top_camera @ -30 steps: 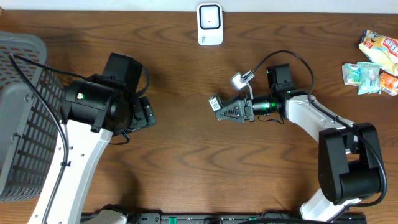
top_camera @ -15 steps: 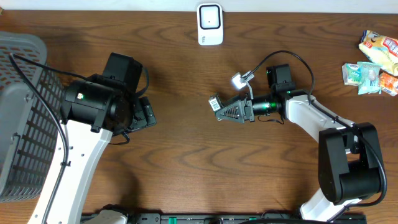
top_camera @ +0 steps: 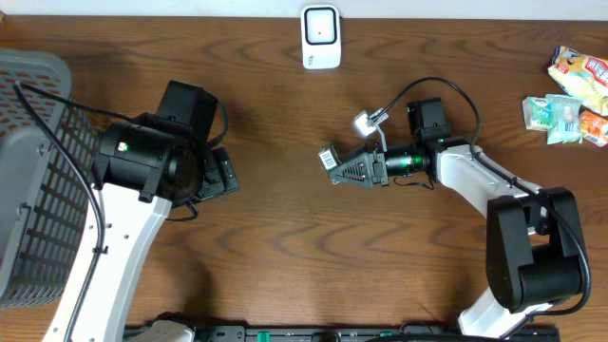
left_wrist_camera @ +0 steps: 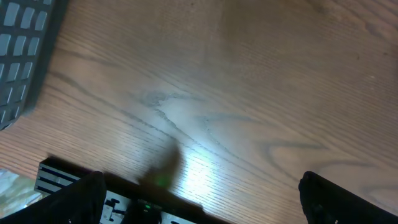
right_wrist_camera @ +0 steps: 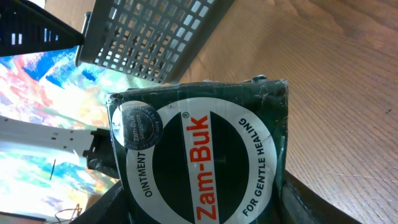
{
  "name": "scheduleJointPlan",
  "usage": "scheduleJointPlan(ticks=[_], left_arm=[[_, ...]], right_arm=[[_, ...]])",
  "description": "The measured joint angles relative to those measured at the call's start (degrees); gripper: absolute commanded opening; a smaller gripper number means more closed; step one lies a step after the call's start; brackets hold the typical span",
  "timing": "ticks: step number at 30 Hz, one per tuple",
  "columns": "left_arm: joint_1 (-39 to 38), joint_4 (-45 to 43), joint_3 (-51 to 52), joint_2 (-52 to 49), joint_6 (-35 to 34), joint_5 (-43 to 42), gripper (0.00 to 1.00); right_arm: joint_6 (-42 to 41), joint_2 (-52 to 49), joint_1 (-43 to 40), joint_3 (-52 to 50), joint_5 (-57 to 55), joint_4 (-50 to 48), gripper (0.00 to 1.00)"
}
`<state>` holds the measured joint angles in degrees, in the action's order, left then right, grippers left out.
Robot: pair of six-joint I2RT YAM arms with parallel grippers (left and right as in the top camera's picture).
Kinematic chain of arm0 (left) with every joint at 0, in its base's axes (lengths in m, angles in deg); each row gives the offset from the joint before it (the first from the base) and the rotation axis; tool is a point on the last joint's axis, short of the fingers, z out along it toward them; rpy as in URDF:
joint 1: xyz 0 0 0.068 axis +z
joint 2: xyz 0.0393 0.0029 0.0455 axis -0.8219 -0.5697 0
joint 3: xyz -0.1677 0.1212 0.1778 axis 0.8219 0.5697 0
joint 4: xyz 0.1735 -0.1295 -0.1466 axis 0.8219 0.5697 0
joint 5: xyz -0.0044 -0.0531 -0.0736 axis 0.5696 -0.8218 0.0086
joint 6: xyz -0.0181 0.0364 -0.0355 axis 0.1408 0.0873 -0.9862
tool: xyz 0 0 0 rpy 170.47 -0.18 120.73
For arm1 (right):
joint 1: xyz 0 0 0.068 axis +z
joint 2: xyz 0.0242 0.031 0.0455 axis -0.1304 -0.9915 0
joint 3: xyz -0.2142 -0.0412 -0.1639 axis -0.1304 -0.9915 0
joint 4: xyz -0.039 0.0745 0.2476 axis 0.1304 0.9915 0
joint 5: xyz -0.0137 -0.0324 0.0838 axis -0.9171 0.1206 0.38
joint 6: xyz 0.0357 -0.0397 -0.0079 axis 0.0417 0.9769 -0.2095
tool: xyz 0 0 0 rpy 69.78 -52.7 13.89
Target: Scan the item barcode
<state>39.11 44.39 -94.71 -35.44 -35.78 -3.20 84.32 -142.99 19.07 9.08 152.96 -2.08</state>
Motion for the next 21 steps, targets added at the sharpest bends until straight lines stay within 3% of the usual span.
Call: scheduleJointPlan(ticks=[12, 21], left_arm=[[0.0, 0.0, 0.0, 0.0, 0.0, 0.0, 0.98], [0.0, 0.0, 0.0, 0.0, 0.0, 0.0, 0.98]], right_arm=[[0.0, 0.0, 0.2, 0.0, -1.95, 0.09, 0.45], [-1.16, 0.0, 2.34, 0.0, -15.85, 4.35, 0.46]])
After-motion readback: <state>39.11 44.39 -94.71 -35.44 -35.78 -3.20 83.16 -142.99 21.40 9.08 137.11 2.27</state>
